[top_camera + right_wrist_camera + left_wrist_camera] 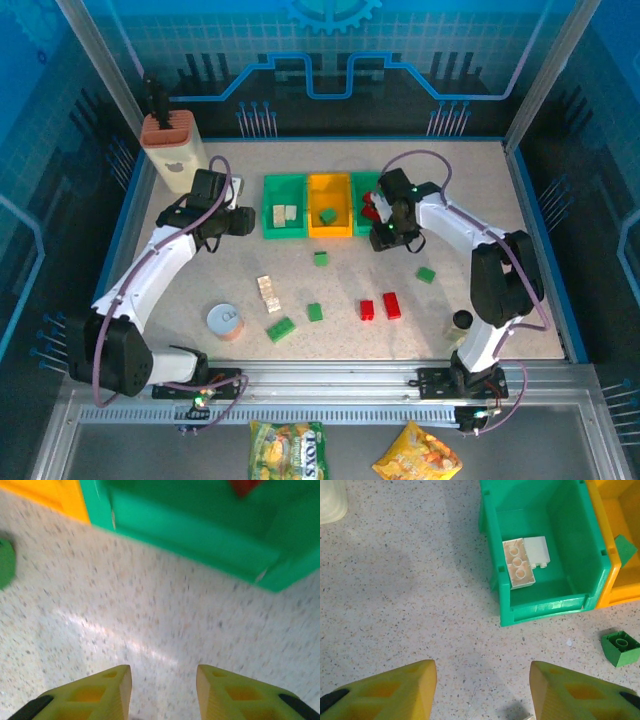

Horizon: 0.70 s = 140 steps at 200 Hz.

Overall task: Sort the legos into containers by color
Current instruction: Pick up the lego from the middle-right of the table.

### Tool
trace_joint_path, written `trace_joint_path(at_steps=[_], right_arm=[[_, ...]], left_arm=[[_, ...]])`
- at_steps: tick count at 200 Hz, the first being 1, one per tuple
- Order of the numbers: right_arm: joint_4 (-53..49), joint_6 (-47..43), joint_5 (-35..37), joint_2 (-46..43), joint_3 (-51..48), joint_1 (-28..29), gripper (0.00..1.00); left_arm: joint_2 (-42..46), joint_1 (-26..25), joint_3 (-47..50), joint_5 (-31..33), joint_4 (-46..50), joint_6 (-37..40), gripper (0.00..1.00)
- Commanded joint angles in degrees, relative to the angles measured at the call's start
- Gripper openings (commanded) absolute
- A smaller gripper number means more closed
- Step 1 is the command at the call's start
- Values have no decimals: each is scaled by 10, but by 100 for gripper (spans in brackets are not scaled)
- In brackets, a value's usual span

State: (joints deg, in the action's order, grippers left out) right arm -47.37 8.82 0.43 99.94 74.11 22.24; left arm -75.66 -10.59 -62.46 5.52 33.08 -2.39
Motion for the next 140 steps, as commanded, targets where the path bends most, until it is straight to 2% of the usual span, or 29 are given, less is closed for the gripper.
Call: trace_joint_path(at_steps=[1, 44, 77, 95, 125, 140], right_arm=[[-36, 43, 21, -23, -37, 2, 40], [-32, 59, 55, -25, -90, -34, 40], [-11, 94, 51, -47, -122, -77, 41], [-2, 139, 62, -68, -137, -90, 48], [-17, 243, 125, -89, -151, -105, 48], [-8, 292, 137, -109, -169, -107, 53]], left_arm=[[-11, 7, -6, -4, 3, 13, 53], [-16, 7, -6, -7, 2, 14, 53], [-17, 7, -8, -8, 4, 14, 53], [-16, 7, -9, -8, 5, 14, 53], [-14, 7, -10, -7, 6, 15, 53], [-14, 7, -12, -14, 7, 14, 53]])
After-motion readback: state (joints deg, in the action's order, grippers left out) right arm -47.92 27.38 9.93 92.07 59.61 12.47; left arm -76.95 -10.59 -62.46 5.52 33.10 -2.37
